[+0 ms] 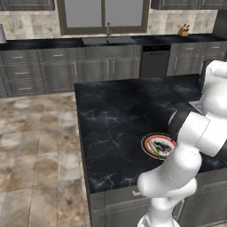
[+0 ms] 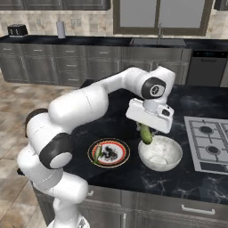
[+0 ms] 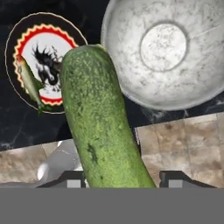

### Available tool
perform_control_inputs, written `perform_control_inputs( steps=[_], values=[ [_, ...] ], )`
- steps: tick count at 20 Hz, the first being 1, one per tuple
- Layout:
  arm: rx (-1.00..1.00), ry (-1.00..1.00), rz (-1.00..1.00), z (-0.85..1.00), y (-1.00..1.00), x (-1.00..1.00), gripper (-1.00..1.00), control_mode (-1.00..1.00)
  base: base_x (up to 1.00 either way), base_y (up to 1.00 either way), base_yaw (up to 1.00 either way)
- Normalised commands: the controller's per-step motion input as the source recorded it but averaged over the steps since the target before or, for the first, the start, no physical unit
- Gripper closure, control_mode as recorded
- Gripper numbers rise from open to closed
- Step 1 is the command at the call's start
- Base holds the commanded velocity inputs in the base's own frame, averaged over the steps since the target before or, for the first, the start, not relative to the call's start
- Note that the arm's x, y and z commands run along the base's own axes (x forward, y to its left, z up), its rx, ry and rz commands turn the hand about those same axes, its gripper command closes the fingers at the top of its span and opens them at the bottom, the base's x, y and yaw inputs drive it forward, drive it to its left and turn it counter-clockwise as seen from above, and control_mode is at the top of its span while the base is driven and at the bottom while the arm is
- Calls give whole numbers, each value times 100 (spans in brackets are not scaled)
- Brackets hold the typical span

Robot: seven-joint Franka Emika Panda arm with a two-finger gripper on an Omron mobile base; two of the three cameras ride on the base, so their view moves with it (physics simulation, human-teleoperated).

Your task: Place the fish on the plate and place the cucumber on the same plate.

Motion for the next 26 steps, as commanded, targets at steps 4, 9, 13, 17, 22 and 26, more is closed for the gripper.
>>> perform_control_inputs(
  steps=[4,9,13,17,22,26],
  values=[
    [-21,13,-26,0,100,-2,100,-100,0,0,0],
    [-24,15,-40,-20,100,22,100,-100,0,0,0],
    [-5,-11,-42,-27,91,10,100,-100,0,0,0],
    [0,-21,-19,-70,14,7,100,-100,0,0,0],
    [0,0,11,-57,-2,58,100,-100,0,0,0],
    [-12,6,21,-23,6,52,100,-100,0,0,0]
  ],
)
